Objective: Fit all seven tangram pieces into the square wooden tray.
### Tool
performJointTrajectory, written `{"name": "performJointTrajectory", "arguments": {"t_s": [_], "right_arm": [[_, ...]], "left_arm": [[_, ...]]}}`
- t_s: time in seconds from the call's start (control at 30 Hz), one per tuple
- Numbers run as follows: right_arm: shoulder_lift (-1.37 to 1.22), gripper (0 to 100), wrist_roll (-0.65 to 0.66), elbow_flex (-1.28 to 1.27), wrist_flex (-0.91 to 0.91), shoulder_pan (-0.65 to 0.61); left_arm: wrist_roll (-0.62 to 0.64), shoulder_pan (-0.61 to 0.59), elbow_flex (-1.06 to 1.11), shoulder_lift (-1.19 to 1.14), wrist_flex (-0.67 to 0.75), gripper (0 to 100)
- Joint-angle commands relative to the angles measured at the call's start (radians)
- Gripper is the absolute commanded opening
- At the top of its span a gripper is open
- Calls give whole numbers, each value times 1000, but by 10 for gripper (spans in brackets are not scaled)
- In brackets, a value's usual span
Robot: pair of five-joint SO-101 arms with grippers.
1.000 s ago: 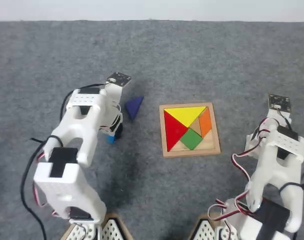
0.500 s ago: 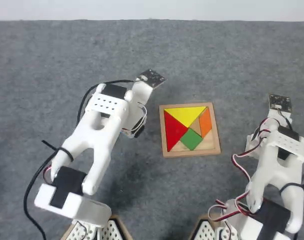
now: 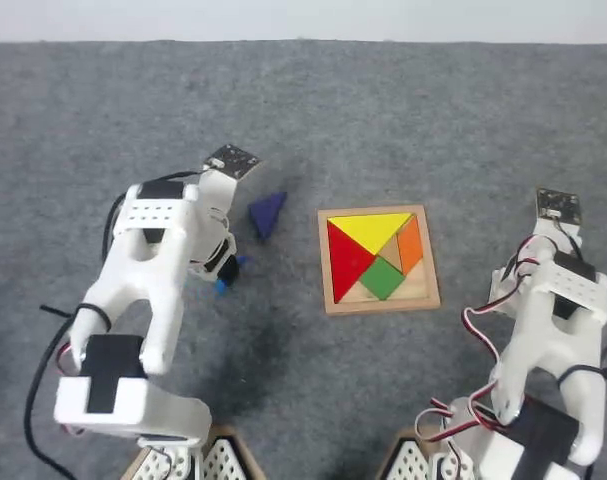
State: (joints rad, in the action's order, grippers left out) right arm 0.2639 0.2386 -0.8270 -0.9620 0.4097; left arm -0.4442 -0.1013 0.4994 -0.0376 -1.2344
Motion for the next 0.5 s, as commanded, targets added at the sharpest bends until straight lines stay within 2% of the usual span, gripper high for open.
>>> {"name": "performJointTrajectory", "arguments": {"t_s": [0.0,0.27,0.47], "right_arm": [[58,88,9,12,10,-7],[58,87,9,12,16,-7],[58,87,9,12,16,-7]], "left_arm": [[-23,-6,-12,41,41,197],[-23,-3,-56,-158,78,196],[-18,29,-58,-204,109,186]]}}
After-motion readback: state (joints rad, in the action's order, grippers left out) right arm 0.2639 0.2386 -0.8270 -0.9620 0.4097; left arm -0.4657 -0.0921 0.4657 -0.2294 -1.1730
